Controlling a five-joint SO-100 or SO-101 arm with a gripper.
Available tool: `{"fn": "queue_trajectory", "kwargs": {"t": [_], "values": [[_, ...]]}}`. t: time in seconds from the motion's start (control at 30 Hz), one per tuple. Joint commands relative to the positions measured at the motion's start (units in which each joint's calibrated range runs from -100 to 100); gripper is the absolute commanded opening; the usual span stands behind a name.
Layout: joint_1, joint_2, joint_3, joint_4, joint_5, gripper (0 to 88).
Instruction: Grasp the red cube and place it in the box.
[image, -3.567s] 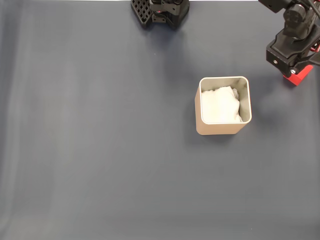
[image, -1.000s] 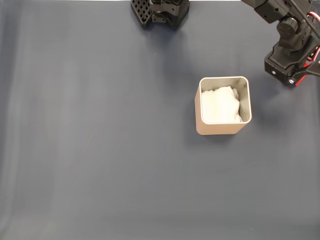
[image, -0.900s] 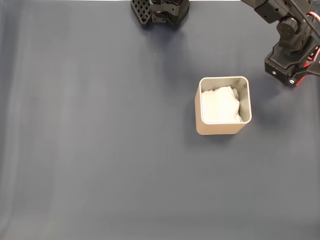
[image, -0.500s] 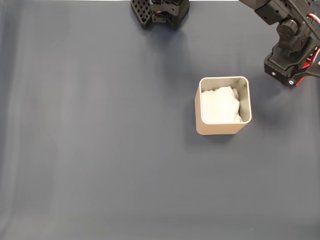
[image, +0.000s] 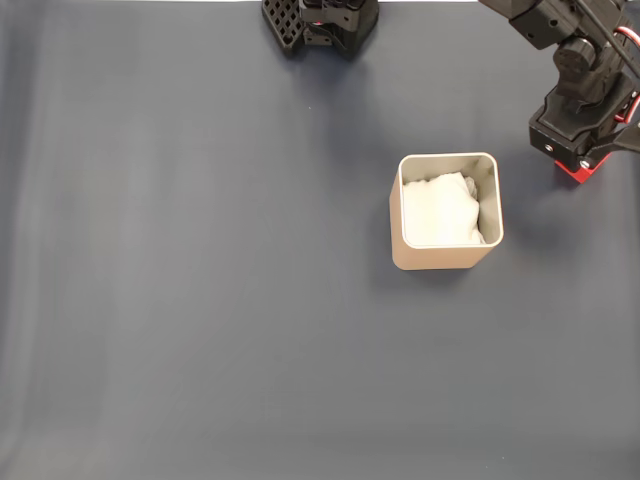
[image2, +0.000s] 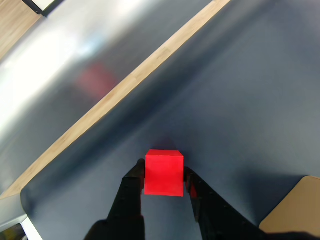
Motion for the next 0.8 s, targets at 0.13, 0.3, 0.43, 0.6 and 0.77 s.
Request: {"fn": "queue_trajectory", "kwargs": {"t": [0.13,0.3,0.43,0.6,0.77], "values": [[0.2,-2.8,-1.5,1.6,0.5,0.3],[0.8,-6.0,-1.6,4.6,0.8,0.3],[1.3,-8.8,-2.4,7.4,1.5,0.3],[2.0,-11.8,-4.1,10.8,2.2,0.5],[3.1,-13.8,-5.3,13.4,2.6,1.1]]}}
